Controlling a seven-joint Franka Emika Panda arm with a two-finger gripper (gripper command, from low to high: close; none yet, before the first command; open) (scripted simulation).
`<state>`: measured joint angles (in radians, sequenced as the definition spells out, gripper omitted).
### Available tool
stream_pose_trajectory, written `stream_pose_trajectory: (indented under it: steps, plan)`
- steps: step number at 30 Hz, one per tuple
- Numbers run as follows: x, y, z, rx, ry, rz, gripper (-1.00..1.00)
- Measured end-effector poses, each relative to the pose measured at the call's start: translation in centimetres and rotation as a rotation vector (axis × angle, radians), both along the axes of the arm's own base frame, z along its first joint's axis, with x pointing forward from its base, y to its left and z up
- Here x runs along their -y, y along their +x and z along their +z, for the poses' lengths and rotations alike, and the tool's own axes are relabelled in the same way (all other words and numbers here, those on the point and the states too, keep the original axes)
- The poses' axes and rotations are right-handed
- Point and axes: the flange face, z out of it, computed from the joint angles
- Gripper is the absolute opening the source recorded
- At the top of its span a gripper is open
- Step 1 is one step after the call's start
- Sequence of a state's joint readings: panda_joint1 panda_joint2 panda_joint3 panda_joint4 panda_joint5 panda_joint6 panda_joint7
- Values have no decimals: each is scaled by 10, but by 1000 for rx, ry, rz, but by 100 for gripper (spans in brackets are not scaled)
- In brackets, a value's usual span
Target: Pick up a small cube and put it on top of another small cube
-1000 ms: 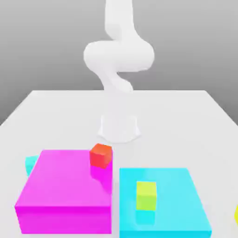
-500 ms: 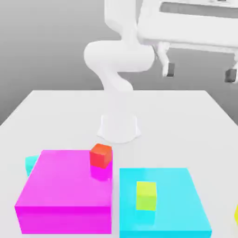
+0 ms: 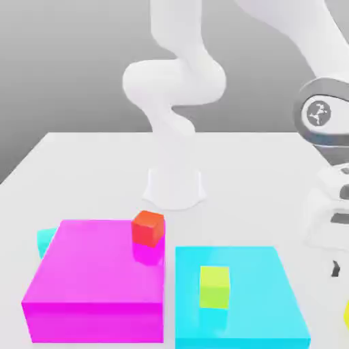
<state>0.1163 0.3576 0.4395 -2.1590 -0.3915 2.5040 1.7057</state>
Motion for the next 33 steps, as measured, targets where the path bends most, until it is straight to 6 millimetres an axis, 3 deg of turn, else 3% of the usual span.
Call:
stream_pose_trajectory:
  steps: [3, 7, 8, 14, 19, 21, 26, 29, 33]
  plan:
    - [-28, -20, -37, -65, 31, -10, 0]
    - [-37, -26, -99, -86, 43, -16, 0]
    - [-37, -27, -109, -86, 43, -15, -100]
    - [-37, -27, -114, -86, 44, -14, -100]
    - [-39, -23, -57, -79, 54, -1, -100]
    - [-12, 1, -45, -60, 63, -6, -100]
    - [108, 60, -31, -10, 59, -77, -100]
    - [182, 69, -26, -3, 41, -156, -100]
    - [283, 59, -20, -2, 19, -285, -100]
